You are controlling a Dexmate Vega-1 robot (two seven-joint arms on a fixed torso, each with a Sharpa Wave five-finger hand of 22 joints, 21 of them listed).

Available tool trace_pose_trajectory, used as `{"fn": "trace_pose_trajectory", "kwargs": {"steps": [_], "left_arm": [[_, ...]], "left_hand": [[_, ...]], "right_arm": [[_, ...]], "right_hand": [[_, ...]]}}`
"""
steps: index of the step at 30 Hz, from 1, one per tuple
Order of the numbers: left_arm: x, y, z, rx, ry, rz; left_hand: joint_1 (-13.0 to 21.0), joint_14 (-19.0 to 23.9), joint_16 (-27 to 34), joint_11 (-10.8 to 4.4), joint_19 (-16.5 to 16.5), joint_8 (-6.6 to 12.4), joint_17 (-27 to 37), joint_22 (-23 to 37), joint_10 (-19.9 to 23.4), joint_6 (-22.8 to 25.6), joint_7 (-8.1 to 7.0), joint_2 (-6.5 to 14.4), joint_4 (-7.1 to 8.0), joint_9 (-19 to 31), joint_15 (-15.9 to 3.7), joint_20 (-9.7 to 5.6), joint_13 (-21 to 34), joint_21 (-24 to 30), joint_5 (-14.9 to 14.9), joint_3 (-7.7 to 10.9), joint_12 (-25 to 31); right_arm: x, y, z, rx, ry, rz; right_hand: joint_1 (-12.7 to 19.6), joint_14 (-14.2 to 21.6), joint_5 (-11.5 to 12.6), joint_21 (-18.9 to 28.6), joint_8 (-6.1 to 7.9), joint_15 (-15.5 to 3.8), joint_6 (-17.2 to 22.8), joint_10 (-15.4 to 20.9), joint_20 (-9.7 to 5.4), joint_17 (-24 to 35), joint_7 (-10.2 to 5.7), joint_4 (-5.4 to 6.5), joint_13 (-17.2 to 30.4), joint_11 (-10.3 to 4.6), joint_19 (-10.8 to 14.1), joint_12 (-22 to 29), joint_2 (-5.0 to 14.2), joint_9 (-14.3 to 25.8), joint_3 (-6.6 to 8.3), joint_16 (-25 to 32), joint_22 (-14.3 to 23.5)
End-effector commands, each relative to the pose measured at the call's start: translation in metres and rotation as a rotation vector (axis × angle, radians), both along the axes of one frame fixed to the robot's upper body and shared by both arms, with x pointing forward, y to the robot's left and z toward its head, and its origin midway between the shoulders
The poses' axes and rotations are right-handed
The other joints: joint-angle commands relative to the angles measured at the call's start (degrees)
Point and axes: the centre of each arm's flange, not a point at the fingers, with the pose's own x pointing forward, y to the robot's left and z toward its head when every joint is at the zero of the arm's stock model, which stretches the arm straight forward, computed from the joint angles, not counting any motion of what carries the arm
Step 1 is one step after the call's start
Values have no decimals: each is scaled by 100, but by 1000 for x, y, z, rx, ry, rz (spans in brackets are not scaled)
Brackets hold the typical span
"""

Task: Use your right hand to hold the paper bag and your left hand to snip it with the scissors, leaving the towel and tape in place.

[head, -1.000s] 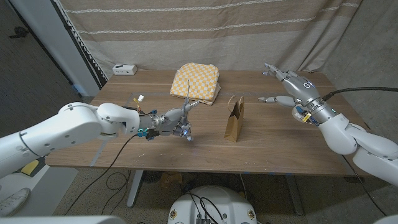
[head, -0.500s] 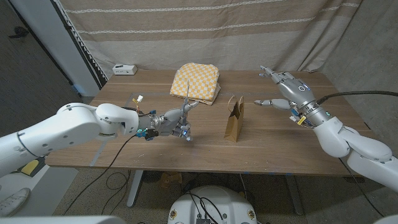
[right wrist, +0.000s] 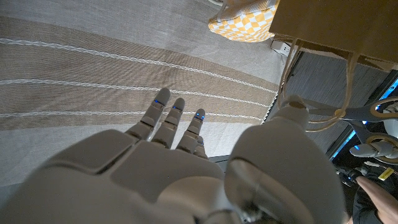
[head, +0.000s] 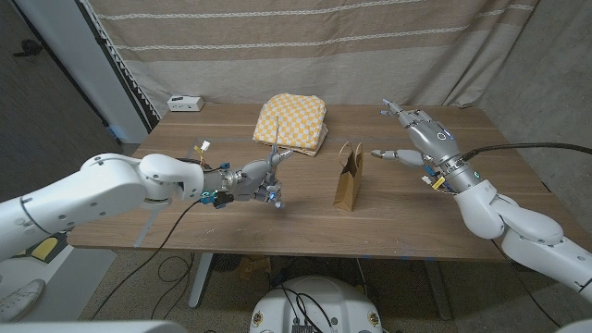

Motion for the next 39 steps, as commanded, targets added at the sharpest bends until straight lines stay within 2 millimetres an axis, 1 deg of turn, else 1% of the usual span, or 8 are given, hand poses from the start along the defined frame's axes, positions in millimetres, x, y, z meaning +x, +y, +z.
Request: {"fn": "trace_pose_trajectory", "kwargs": {"steps": [1,17,30,32,34,35,37,39], "left_arm": [[-2,4,0,-9,-2,8],[-2,4,-2,-11,5,-5],[-1,4,-3,-16,5,-1],[-1,3,-3,-15,6,-4],[0,4,-3,-15,5,-3],[0,4,-3,-15,7,-3],[0,4,-3,-15,5,-3],[0,4,-3,-16,4,-2]], "left_hand": [[19,-28,56,-40,-27,1905,15,18,105,426,435,-5,80,10,-98,20,1,36,33,-81,2],[20,-69,74,-39,-56,1901,-5,17,76,412,429,8,86,8,-93,43,22,31,43,-74,-2],[23,-73,110,-50,-61,1901,-2,15,83,405,432,17,94,7,-95,44,46,34,57,-70,11],[23,-64,101,-48,-59,1901,-37,14,80,404,433,19,96,7,-95,43,28,36,61,-70,-3],[24,-69,108,-68,-55,1901,-30,14,80,403,433,19,97,7,-92,40,55,38,62,-69,14],[24,-78,117,-48,-61,1901,-16,14,82,402,433,20,98,7,-100,43,47,35,63,-69,9],[23,-76,124,-53,-61,1901,-12,14,84,402,433,22,99,7,-95,43,47,36,65,-69,9],[23,-90,135,-51,-61,1901,5,14,82,402,433,24,101,7,-88,42,52,37,68,-68,10]], "right_arm": [[7,12,-8,36,-15,36],[21,37,-6,63,-20,130],[28,54,-12,74,-18,209],[28,56,-15,83,-22,224],[29,56,-17,121,-48,257],[28,56,-18,137,-60,275],[28,56,-21,156,-81,300],[29,57,-23,153,-76,312]], "right_hand": [[25,-75,25,-42,27,-967,28,21,17,15,-20,2,0,-16,-64,37,-3,10,-38,-33,24],[11,-147,17,-101,34,-964,45,-3,11,20,-20,28,-7,-17,-100,43,18,6,-55,-36,28],[-42,-128,5,-222,103,-963,257,139,199,36,-23,80,-14,1,-201,123,46,-5,-94,11,28],[-27,-104,16,-252,130,-968,345,242,214,45,-60,82,-14,8,-201,169,68,-8,-92,32,29],[126,14,129,-355,211,-939,646,784,221,72,-204,55,8,-41,-154,384,196,-16,-42,120,31],[215,106,190,-376,304,-968,985,1068,147,76,-350,35,-4,-46,-9,472,239,-22,-28,161,31],[407,324,302,-469,483,-988,1779,1682,-4,41,-509,-9,-53,-46,209,621,281,-48,-24,207,28],[540,445,352,-501,545,-1007,2157,1976,-120,16,-555,-43,-87,-43,382,662,286,-63,-22,215,28]]}}
